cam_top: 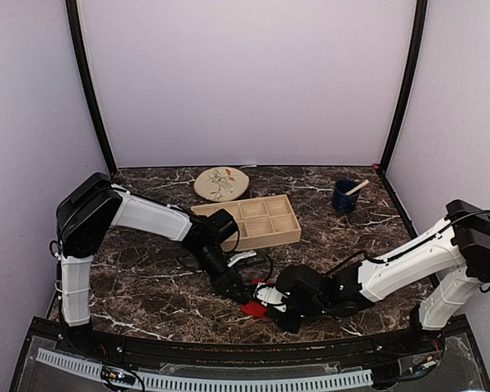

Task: Roll the socks
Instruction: Roll the sock at the center of the board.

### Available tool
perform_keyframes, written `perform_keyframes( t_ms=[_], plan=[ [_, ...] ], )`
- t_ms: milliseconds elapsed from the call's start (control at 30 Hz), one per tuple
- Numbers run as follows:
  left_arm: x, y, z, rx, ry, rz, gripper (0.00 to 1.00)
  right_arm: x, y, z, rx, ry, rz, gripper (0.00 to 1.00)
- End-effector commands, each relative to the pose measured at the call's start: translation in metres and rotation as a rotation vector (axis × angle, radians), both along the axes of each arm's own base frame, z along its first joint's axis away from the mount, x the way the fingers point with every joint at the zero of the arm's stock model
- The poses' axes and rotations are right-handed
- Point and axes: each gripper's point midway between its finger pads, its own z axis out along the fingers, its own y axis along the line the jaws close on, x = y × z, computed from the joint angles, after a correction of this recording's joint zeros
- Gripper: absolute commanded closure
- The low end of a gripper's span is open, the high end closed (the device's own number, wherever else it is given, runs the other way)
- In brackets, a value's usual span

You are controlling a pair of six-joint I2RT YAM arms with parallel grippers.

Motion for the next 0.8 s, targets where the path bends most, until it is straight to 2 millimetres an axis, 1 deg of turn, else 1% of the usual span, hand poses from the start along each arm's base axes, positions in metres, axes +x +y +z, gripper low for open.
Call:
perform_keyframes(
  t_ms=[0,167,500,567,633,767],
  plan=[
    [0.022,0.008,0.008,0.013,-0.107,0.066,0.67,-0.006,-0.011,-0.012,-0.016,0.104,-0.009,1.0],
    [0.037,0.011,0.012,0.016,-0.193,0.114,0.66,-0.004,-0.013,-0.013,0.015,0.195,-0.029,1.0],
    [0.051,0.015,0.02,-0.015,-0.334,0.174,0.66,-0.001,-0.015,-0.007,0.089,0.388,-0.047,1.0],
    [0.052,0.017,0.024,-0.036,-0.362,0.192,0.66,0.0,-0.015,-0.004,0.104,0.423,-0.048,1.0],
    [0.054,0.016,0.032,-0.069,-0.403,0.207,0.66,-0.001,-0.014,-0.003,0.119,0.46,-0.046,1.0],
    [0.049,0.014,0.05,-0.136,-0.492,0.204,0.63,-0.002,-0.013,-0.003,0.131,0.525,-0.04,1.0]
  ],
)
